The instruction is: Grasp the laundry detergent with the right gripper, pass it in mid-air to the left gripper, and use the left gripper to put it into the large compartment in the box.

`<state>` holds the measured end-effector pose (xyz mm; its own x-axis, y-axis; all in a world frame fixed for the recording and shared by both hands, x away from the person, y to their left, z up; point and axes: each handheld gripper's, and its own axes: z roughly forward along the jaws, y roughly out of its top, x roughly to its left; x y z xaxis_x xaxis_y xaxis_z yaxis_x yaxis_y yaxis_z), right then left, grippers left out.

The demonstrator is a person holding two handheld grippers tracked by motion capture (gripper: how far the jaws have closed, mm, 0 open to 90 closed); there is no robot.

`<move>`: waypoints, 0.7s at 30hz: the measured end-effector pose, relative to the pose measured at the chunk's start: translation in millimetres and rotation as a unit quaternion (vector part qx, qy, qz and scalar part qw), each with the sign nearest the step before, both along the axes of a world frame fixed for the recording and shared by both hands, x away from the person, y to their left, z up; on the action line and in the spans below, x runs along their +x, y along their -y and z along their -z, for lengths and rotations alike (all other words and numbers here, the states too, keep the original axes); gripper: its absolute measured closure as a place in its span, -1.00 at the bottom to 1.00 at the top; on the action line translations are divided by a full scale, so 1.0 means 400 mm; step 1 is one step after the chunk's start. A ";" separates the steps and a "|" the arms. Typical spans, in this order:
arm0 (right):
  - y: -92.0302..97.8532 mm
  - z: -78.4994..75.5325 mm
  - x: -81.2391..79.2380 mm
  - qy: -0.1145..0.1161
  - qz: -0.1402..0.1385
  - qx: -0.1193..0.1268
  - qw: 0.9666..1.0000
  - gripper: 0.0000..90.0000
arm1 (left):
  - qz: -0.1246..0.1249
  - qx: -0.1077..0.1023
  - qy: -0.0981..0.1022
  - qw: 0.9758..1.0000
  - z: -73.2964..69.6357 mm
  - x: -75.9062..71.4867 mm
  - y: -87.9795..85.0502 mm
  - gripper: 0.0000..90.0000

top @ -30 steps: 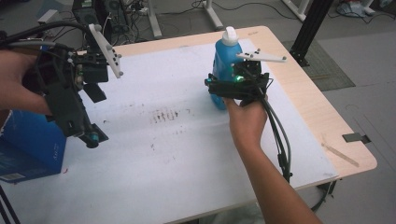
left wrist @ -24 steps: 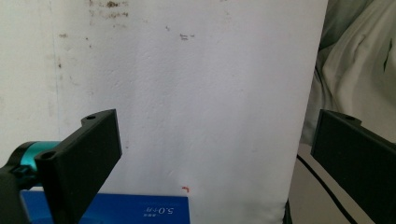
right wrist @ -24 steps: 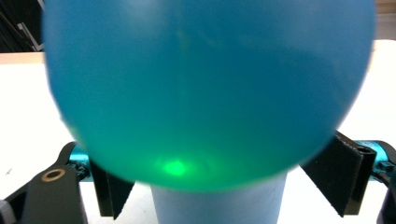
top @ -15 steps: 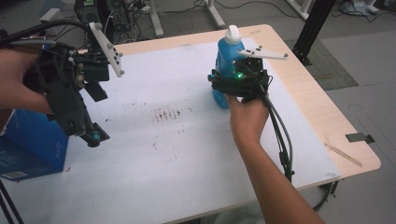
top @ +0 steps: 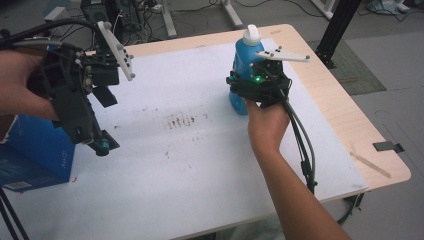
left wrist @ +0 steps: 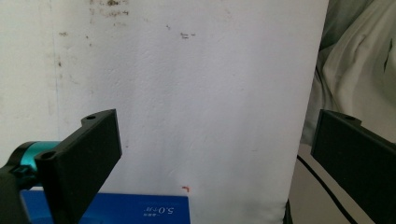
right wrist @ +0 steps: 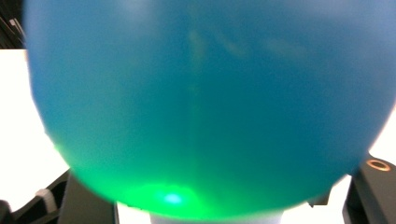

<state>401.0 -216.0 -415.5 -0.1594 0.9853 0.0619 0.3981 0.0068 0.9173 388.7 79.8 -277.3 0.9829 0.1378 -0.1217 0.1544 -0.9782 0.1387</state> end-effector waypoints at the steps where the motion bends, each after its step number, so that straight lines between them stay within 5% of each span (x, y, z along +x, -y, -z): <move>1: 0.000 0.000 0.001 0.000 0.001 0.000 1.000 -0.26 | -0.001 0.000 0.000 1.000 0.000 0.001 -0.001 -0.96; 7: -0.010 0.000 -0.002 0.011 -0.005 -0.014 1.000 -0.04 | -0.002 0.000 0.000 1.000 0.000 0.002 -0.003 -0.96; 21: -0.007 -0.013 -0.004 0.008 -0.020 -0.031 0.999 -0.01 | -0.004 -0.002 -0.001 1.000 0.001 0.005 -0.006 -0.96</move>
